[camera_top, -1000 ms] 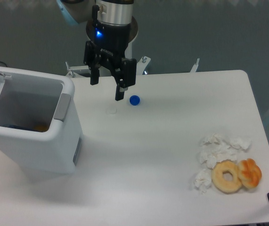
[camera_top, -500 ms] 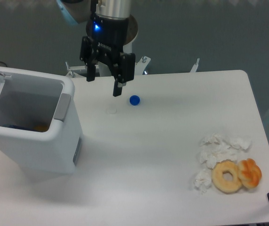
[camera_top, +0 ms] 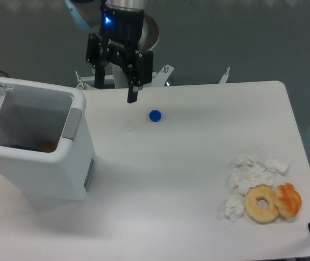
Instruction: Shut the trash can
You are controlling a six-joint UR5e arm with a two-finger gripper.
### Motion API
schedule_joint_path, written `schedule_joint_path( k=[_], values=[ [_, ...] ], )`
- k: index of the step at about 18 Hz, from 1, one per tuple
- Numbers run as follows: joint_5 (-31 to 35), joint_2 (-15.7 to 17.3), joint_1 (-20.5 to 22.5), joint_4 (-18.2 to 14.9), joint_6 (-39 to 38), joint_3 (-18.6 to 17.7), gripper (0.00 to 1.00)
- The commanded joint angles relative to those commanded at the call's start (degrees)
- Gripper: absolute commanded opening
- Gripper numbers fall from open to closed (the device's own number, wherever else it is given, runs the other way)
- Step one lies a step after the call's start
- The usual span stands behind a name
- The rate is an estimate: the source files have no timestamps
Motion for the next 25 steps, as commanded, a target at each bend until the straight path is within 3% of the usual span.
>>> schedule_joint_path(
  k=[5, 11, 20, 25],
  values=[
    [-1.23, 0.88, -4.03, 0.09, -13.1, -0.09, 1.0],
    [-4.91, 2.55, -7.12, 0.09, -20.75, 0.09, 1.0],
    [-22.57, 5.45, -8.61, 0.09, -29.02, 0.0, 1.0],
    [-26.54, 7.74, -9.75, 0.09, -29.46, 0.09, 1.0]
  ],
)
